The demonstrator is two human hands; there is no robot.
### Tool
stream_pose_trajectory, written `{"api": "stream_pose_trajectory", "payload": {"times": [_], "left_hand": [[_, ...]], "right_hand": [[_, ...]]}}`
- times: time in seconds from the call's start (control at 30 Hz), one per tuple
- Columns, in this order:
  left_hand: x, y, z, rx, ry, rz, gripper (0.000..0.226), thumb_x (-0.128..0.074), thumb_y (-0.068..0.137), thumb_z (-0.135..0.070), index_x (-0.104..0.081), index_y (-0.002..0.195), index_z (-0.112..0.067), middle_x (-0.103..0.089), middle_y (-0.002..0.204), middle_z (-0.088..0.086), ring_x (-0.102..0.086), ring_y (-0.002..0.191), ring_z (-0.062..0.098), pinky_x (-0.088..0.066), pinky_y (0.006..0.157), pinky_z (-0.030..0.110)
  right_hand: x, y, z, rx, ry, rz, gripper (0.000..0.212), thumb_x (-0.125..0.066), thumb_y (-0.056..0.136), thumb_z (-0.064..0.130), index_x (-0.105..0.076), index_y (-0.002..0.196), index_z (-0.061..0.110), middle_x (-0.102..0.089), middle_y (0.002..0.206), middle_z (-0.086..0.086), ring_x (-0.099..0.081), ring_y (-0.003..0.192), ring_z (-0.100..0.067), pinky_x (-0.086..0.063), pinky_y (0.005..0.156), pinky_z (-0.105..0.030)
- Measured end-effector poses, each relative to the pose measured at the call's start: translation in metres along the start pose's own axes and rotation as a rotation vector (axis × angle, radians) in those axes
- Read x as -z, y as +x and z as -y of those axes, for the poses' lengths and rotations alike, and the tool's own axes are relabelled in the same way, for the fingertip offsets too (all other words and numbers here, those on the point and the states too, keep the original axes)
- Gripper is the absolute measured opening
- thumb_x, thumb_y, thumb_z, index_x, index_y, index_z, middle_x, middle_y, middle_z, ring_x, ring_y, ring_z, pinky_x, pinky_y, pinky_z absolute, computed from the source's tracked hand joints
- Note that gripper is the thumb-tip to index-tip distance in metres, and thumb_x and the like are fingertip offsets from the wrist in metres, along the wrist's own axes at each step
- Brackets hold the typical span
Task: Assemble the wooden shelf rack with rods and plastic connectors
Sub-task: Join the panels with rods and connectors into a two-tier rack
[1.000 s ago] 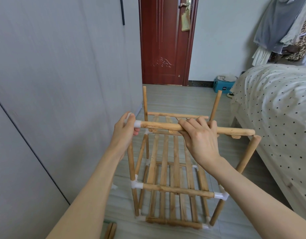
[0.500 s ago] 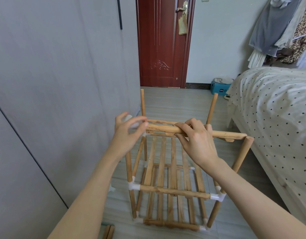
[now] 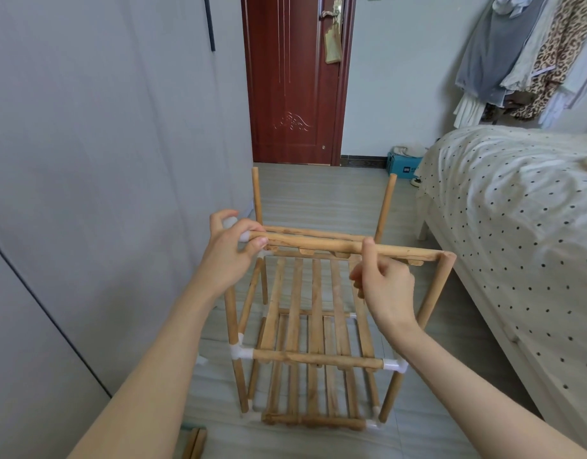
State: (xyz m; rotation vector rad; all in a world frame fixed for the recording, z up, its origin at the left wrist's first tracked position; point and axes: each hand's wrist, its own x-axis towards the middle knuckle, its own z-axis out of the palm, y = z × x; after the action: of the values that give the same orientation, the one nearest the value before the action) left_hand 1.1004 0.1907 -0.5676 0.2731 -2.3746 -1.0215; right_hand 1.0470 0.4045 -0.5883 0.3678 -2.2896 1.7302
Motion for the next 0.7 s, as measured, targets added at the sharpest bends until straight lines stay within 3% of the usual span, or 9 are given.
{"api": "stream_pose_trajectory", "payload": {"times": [0.07,0.1,0.2,0.3,0.33,0.4,0.47,0.57,0.7], "left_hand": [[0.001,0.000,-0.002,0.011,-0.001,-0.006,0.005,-0.059,0.090,-0.022,-0.061,0.092,-0.026,-0.024,0.138,0.001,-0.021,0.113,-0.004,-0.021,0.096,0.016],[0.002,0.000,-0.002,0.018,0.000,-0.007,0.005,-0.059,0.090,-0.022,-0.061,0.091,-0.027,-0.024,0.139,0.001,-0.021,0.114,-0.004,-0.021,0.097,0.018],[0.003,-0.001,-0.005,0.034,-0.010,0.023,0.008,-0.059,0.090,-0.027,-0.062,0.087,-0.033,-0.025,0.142,-0.003,-0.022,0.119,-0.003,-0.022,0.099,0.024],[0.005,-0.001,-0.006,0.112,-0.179,0.005,0.013,-0.052,0.094,-0.031,-0.062,0.091,-0.037,-0.034,0.139,-0.007,-0.038,0.126,0.007,-0.037,0.098,0.030],[0.007,-0.001,-0.006,0.190,-0.332,-0.047,0.012,-0.050,0.096,-0.031,-0.061,0.098,-0.035,-0.040,0.136,-0.004,-0.050,0.117,0.010,-0.047,0.088,0.029],[0.013,0.004,-0.003,0.434,-0.700,-0.135,0.025,-0.046,0.097,-0.033,-0.052,0.119,-0.022,-0.051,0.126,0.006,-0.066,0.085,0.012,-0.053,0.067,0.029],[0.017,0.006,-0.001,0.650,-0.982,-0.076,0.047,-0.044,0.098,-0.034,-0.038,0.135,-0.006,-0.054,0.123,0.011,-0.069,0.071,0.019,-0.056,0.060,0.032],[0.015,0.005,-0.005,0.772,-1.118,0.078,0.050,-0.048,0.097,-0.030,-0.035,0.136,-0.003,-0.050,0.130,0.025,-0.067,0.089,0.032,-0.059,0.057,0.034],[0.007,0.007,-0.014,0.880,-1.221,0.188,0.063,-0.057,0.091,-0.031,-0.028,0.142,-0.008,-0.042,0.137,0.024,-0.064,0.099,0.042,-0.058,0.064,0.050]], "right_hand": [[0.003,0.005,-0.009,-0.453,0.308,-0.062,0.057,-0.041,0.089,0.060,-0.061,0.073,0.009,-0.061,0.055,0.001,-0.058,0.051,-0.007,-0.046,0.053,-0.026],[0.005,0.012,-0.011,-0.606,0.481,-0.084,0.059,-0.043,0.087,0.064,-0.060,0.088,0.007,-0.063,0.071,-0.005,-0.061,0.063,-0.012,-0.048,0.056,-0.028],[0.011,0.033,-0.013,-0.765,0.808,-0.087,0.068,-0.050,0.084,0.063,-0.046,0.125,0.009,-0.054,0.112,-0.013,-0.055,0.099,-0.026,-0.050,0.079,-0.038],[0.008,0.049,-0.010,-0.840,0.961,-0.143,0.039,-0.059,0.089,0.043,-0.052,0.107,0.009,-0.056,0.106,-0.014,-0.060,0.093,-0.026,-0.054,0.073,-0.039],[0.007,0.054,-0.009,-0.852,0.988,-0.182,0.028,-0.059,0.090,0.034,-0.052,0.097,0.007,-0.056,0.099,-0.015,-0.061,0.090,-0.027,-0.055,0.066,-0.038],[0.007,0.062,-0.007,-0.849,0.989,-0.224,0.020,-0.057,0.091,0.022,-0.048,0.087,0.006,-0.055,0.091,-0.017,-0.061,0.091,-0.029,-0.055,0.057,-0.037],[0.008,0.067,-0.008,-0.835,0.972,-0.226,0.017,-0.056,0.091,0.020,-0.047,0.085,0.007,-0.055,0.087,-0.017,-0.060,0.090,-0.029,-0.055,0.056,-0.037],[0.007,0.071,-0.013,-0.822,0.957,-0.226,0.018,-0.057,0.091,0.023,-0.047,0.085,0.009,-0.054,0.083,-0.013,-0.060,0.084,-0.025,-0.053,0.056,-0.036],[0.010,0.078,-0.015,-0.780,0.905,-0.239,0.020,-0.056,0.092,0.029,-0.049,0.084,0.012,-0.053,0.079,-0.007,-0.058,0.074,-0.017,-0.049,0.048,-0.031]]}}
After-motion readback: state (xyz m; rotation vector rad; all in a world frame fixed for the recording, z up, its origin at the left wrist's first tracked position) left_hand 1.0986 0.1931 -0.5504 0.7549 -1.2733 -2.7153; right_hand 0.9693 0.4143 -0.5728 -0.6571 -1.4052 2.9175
